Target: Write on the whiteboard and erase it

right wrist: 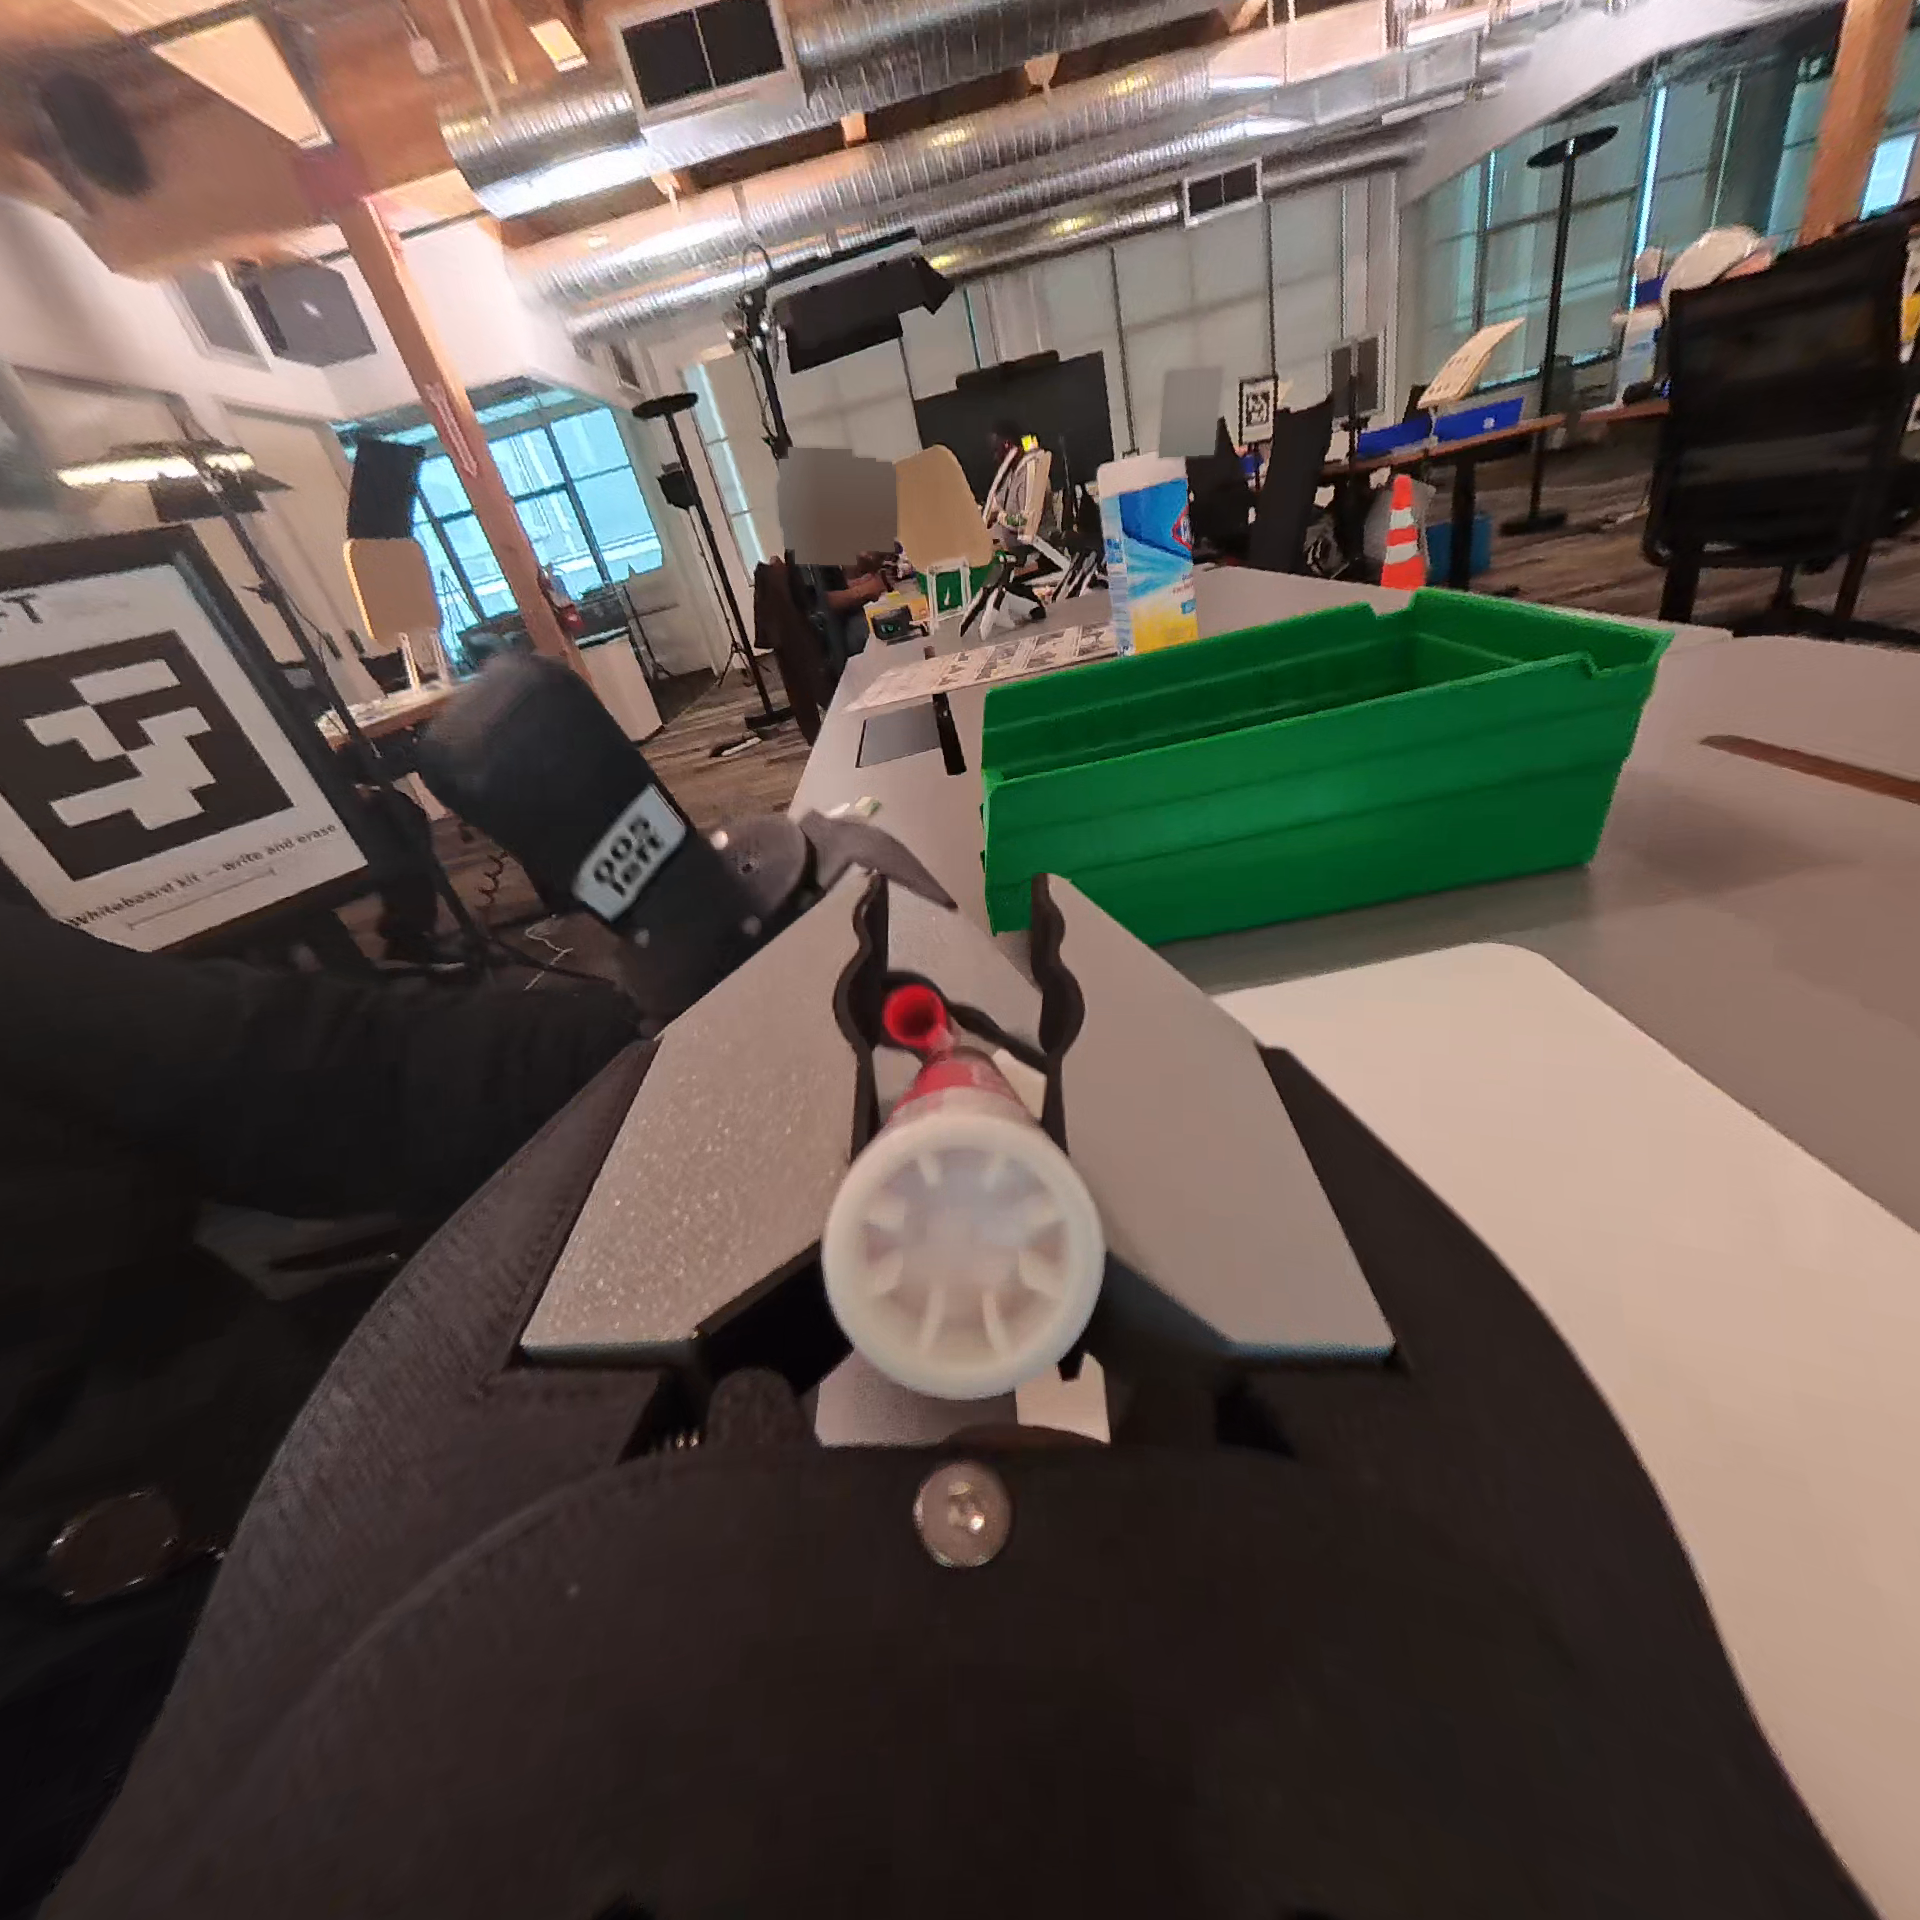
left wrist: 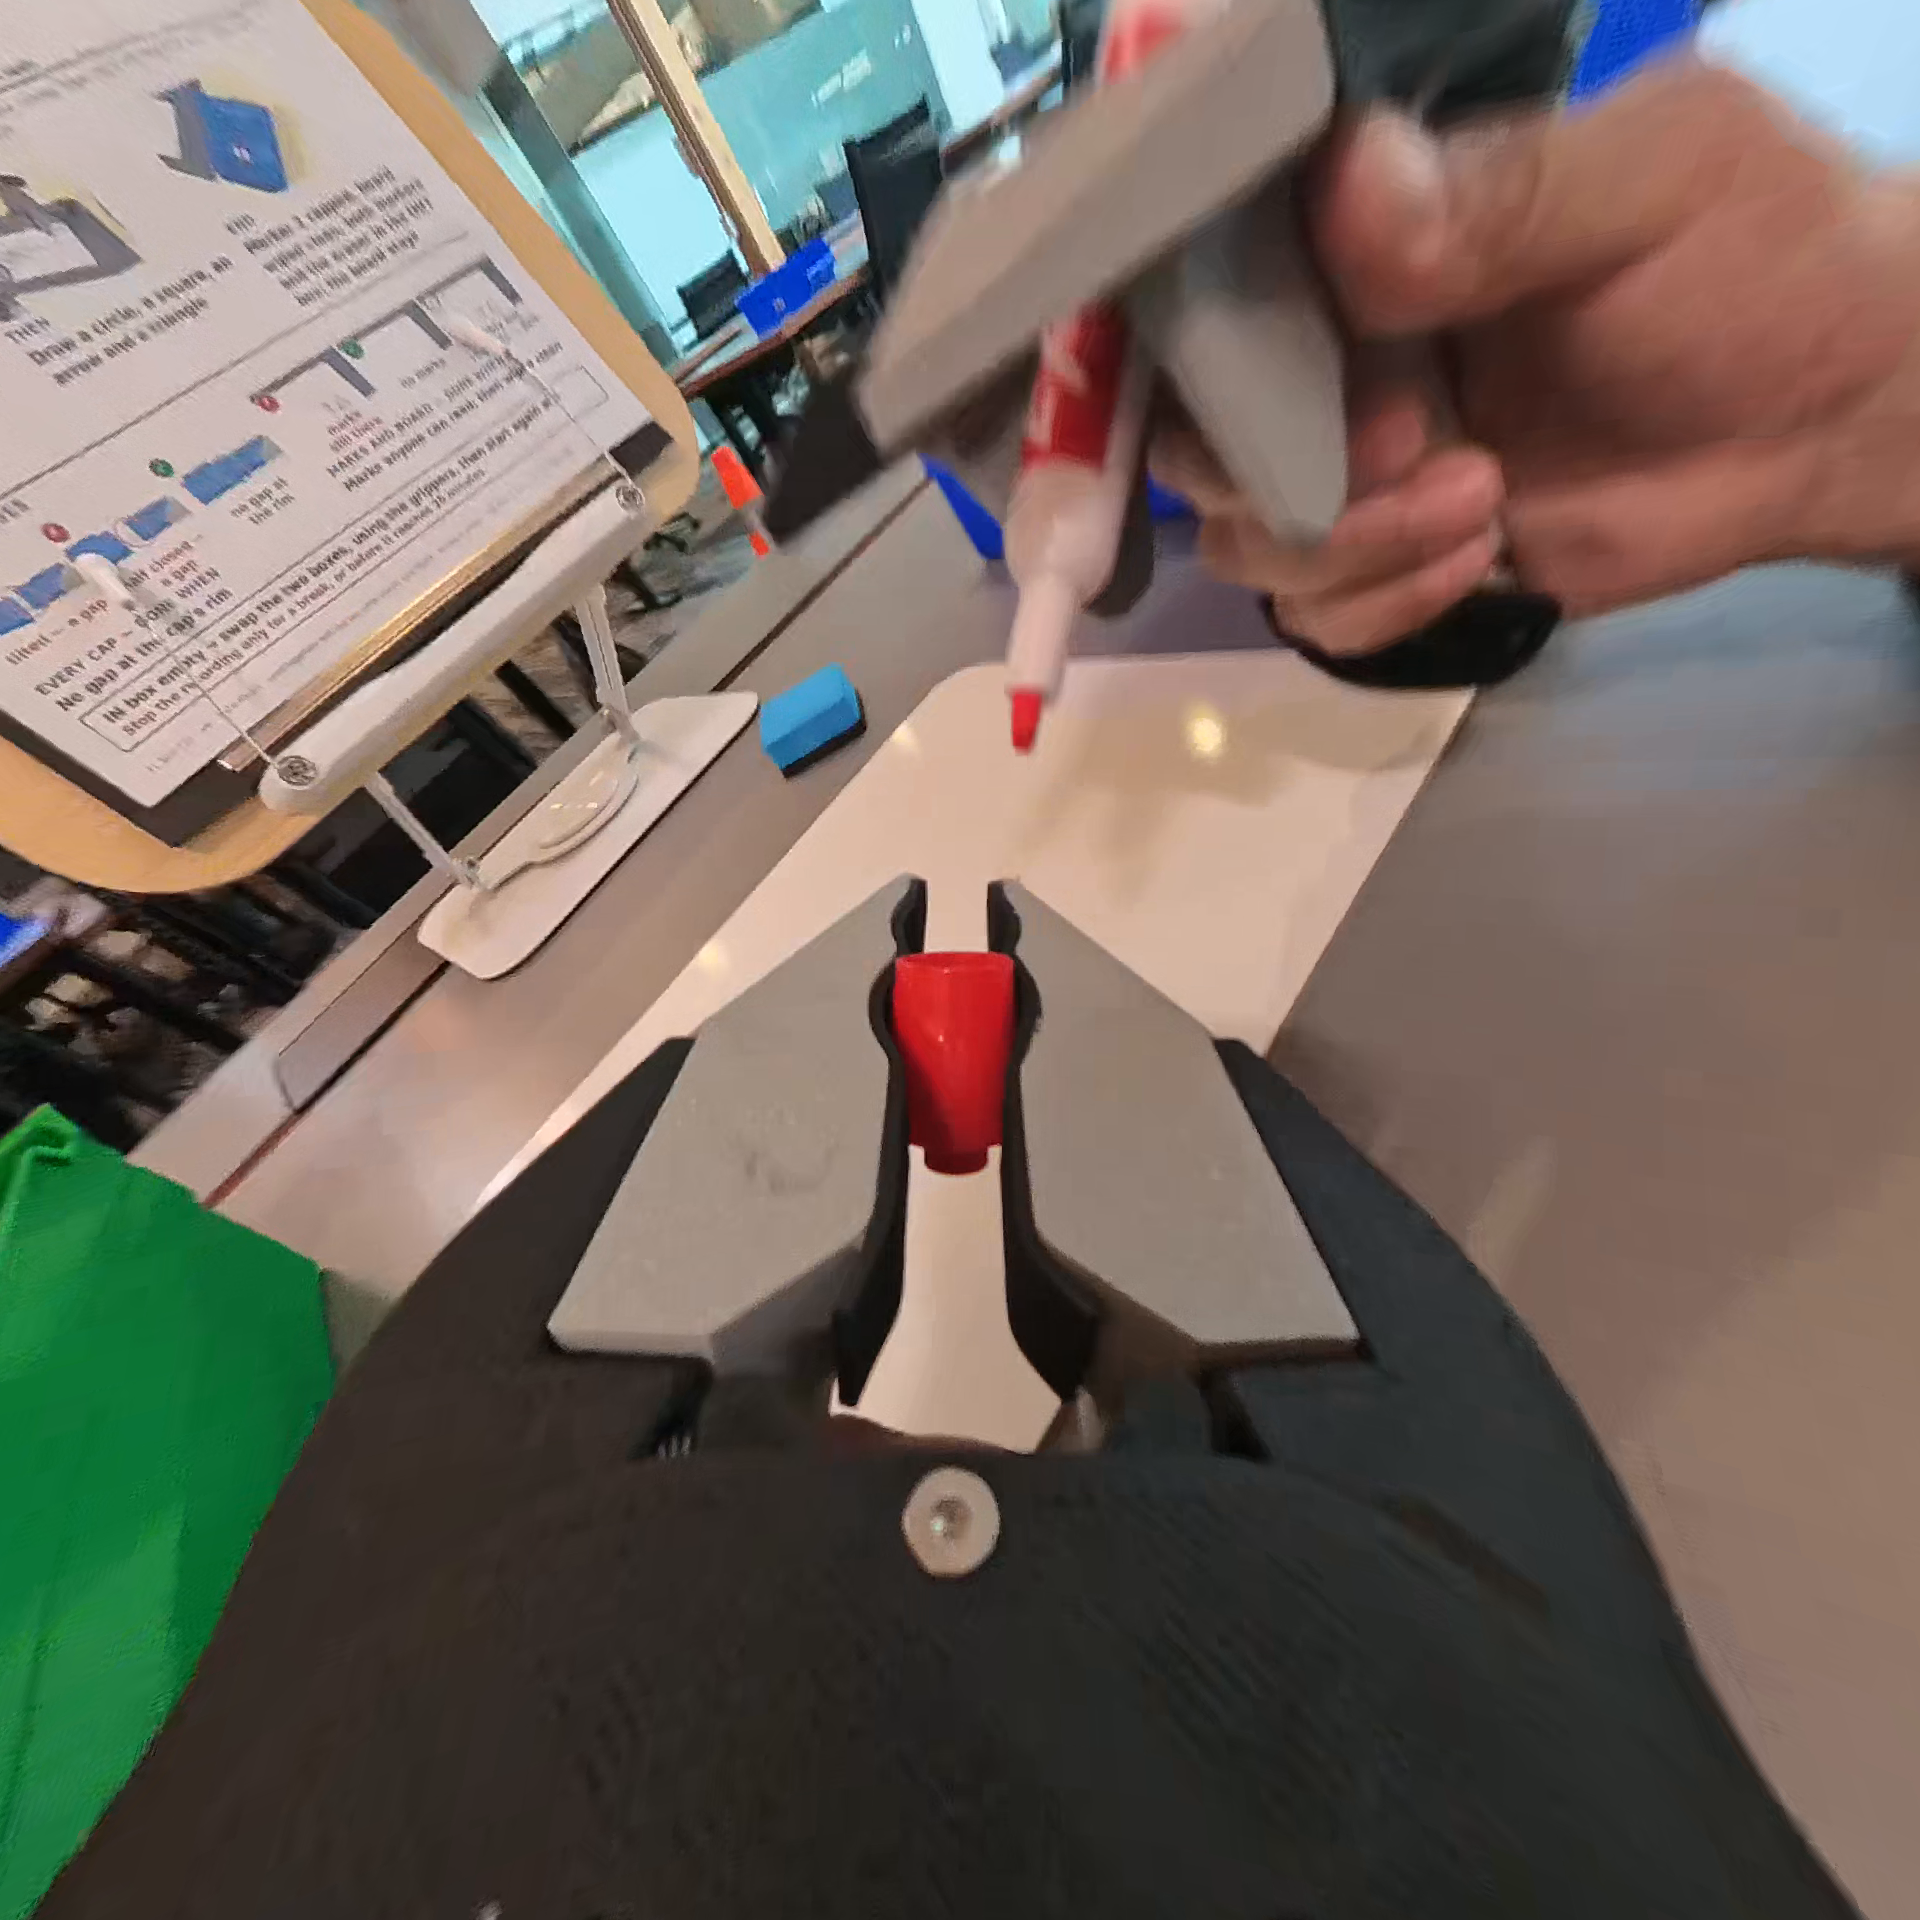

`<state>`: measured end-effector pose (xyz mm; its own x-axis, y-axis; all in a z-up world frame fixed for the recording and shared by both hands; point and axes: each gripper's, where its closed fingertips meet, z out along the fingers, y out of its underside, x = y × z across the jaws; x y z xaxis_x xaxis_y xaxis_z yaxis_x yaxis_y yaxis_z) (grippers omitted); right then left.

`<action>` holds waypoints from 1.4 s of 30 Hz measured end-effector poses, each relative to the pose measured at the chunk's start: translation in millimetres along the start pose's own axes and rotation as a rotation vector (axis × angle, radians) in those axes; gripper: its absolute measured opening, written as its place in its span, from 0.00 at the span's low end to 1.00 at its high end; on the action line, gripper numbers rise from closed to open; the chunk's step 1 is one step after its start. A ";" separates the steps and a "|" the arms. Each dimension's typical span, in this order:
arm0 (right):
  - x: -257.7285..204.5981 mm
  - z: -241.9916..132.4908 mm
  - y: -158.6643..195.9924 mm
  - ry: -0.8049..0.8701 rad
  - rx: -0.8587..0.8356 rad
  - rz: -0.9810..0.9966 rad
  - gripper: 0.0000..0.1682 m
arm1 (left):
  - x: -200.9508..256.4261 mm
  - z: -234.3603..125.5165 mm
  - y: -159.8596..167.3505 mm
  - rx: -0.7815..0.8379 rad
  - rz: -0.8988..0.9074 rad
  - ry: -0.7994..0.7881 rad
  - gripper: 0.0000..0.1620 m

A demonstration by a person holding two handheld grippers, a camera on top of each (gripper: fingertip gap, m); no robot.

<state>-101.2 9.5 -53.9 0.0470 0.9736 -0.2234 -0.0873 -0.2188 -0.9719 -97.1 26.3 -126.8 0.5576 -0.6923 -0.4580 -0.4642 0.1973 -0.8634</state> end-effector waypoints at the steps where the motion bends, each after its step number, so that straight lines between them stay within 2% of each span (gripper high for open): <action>1: -1.4 0.0 -2.5 0.000 0.014 -0.017 0.15 | 0.4 0.9 6.4 -0.027 0.056 -0.014 0.06; 9: 11.2 2.4 5.1 0.128 -0.022 -0.124 0.16 | -2.5 8.0 29.7 -0.161 0.277 -0.135 0.06; 13: 24.5 4.4 14.0 0.194 -0.050 -0.129 0.16 | -5.3 8.0 33.2 -0.179 0.298 -0.157 0.06; 20: 49.7 0.6 27.8 0.399 -0.157 -0.275 0.16 | -15.5 7.9 39.8 -0.220 0.294 -0.206 0.06; 42: 55.8 -0.8 34.1 0.407 -0.158 -0.222 0.16 | -23.7 5.9 43.1 -0.236 0.287 -0.237 0.06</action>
<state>-100.7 56.2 -99.5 0.4349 0.9004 0.0101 0.1192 -0.0464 -0.9918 -126.2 55.3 -154.3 0.5129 -0.4492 -0.7316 -0.7523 0.1754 -0.6351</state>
